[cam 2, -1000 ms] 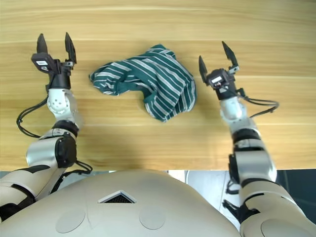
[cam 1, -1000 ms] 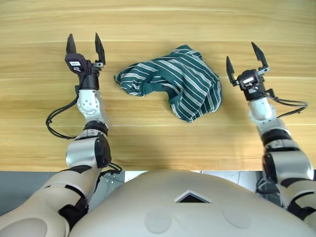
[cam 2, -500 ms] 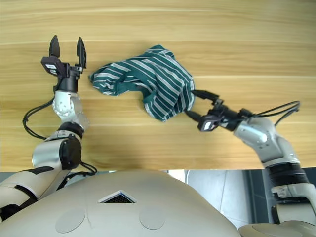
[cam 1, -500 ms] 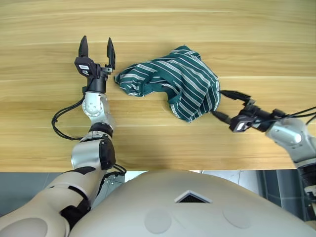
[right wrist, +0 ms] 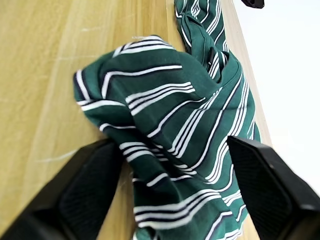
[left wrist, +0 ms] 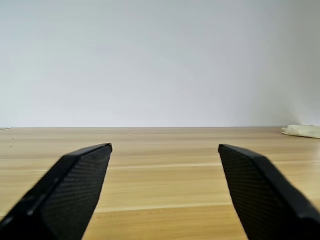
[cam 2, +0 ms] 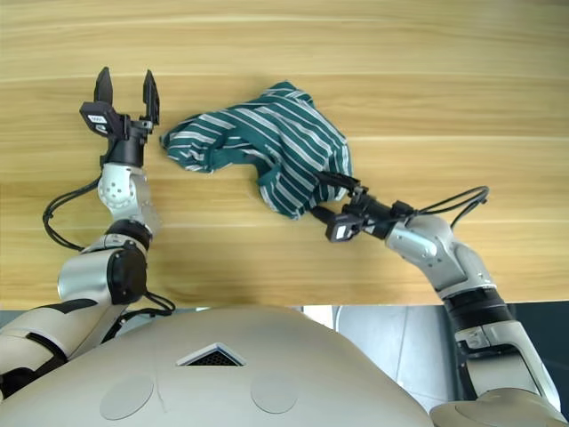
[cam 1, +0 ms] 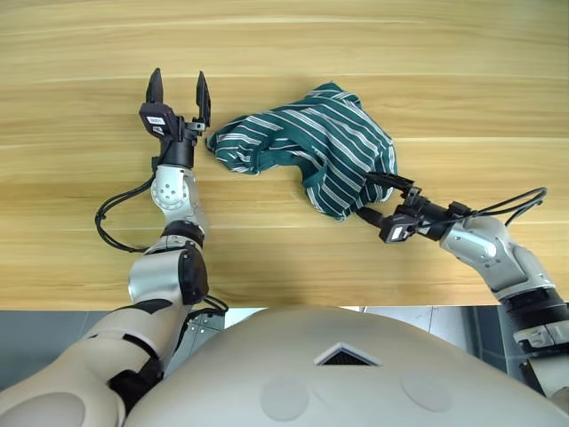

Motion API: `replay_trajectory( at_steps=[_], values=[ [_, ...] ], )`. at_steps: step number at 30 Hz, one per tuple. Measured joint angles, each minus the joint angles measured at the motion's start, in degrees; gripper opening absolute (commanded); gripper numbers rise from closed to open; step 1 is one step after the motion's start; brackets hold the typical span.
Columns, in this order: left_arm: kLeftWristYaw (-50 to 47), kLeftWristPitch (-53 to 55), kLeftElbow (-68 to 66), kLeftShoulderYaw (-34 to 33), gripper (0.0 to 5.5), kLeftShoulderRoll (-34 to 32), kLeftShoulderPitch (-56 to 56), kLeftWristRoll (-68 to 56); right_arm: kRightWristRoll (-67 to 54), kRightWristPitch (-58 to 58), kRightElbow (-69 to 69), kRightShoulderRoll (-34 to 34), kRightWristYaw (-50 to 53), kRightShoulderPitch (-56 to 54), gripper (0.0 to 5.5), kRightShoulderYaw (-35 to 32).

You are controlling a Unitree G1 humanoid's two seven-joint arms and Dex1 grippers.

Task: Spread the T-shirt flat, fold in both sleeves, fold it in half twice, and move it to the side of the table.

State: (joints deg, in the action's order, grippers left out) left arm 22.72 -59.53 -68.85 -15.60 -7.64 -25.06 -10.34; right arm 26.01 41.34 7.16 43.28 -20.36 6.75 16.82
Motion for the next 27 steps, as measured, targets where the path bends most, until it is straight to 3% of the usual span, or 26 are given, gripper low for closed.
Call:
replay_trajectory(
  at_steps=[15,23,27],
  values=[
    [0.05,-0.01,0.06,-0.48,3.98,0.03,0.00,-0.03,0.71,-2.48,-0.16,1.06,-0.50,3.06,0.24,-0.51],
    [-0.18,-1.40,1.04,-0.48,3.98,-0.70,0.72,0.66,-0.70,-2.47,-0.11,1.02,-0.75,3.22,0.03,-1.14],
    [3.18,-4.26,7.04,-0.60,3.98,-4.58,4.97,-1.16,-9.39,-0.90,3.94,3.00,-0.81,2.97,0.03,-7.62]
  ],
)
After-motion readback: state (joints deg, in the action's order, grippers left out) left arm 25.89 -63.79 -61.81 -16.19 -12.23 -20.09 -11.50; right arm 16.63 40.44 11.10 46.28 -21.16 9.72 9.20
